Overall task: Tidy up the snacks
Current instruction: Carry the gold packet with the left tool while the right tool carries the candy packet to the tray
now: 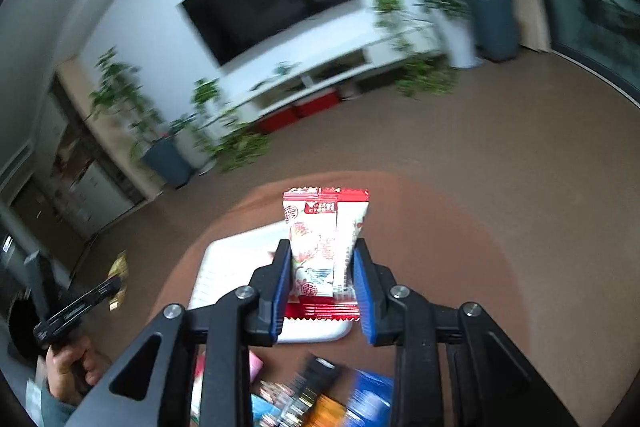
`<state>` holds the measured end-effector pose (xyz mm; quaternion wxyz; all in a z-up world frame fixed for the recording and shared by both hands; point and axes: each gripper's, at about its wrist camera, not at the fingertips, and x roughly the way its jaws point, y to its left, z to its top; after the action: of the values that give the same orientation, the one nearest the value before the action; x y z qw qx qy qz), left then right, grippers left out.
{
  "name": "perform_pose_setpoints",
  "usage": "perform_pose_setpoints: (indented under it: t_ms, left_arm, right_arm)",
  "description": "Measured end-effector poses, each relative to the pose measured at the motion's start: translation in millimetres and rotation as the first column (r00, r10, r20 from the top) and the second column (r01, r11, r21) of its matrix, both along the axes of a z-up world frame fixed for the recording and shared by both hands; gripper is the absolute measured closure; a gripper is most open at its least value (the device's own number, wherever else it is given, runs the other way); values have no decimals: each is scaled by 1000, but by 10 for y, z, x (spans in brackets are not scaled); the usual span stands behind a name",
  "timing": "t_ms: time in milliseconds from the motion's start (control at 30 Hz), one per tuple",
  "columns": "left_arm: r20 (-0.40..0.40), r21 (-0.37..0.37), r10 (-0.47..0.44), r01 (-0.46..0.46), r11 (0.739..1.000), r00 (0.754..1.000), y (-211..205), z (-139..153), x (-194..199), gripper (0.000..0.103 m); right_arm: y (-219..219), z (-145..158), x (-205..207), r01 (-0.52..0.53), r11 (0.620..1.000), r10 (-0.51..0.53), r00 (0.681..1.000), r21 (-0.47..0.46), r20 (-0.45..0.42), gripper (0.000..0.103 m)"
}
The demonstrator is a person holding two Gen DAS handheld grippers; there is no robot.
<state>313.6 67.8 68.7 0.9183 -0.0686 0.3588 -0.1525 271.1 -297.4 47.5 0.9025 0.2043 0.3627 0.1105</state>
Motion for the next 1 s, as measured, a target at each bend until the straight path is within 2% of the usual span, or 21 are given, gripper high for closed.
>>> perform_pose_setpoints:
  t_ms: [133, 233, 333, 600, 733, 1000]
  left_arm:
    - [-31, 43, -49, 51, 998, 998, -342, -121, 492, 74]
    - [-92, 52, -60, 65, 997, 994, -498, -386, 758, 74]
    - [-150, 60, -56, 66, 996, 987, -591, -710, 987, 74]
    - [-234, 86, -31, 52, 995, 972, -671, -1410, 1149, 74]
    - [-246, 103, -30, 57, 993, 969, -721, -1592, 1227, 74]
    - [-248, 137, -38, 73, 988, 968, -925, -1805, 1307, 74]
  right_arm:
    - [638, -5, 479, -121, 991, 120, 993, -52, -14, 71]
    - [1067, -226, 793, -201, 976, 194, 978, -88, -81, 71]
    - [1324, -483, 937, -238, 962, 219, 966, -136, -139, 71]
    - [1456, -1097, 1055, -282, 940, 227, 936, -190, -268, 71]
    - [1479, -1294, 1106, -295, 935, 227, 925, -198, -306, 71]
    - [1517, -1489, 1091, -318, 923, 232, 909, -217, -346, 70]
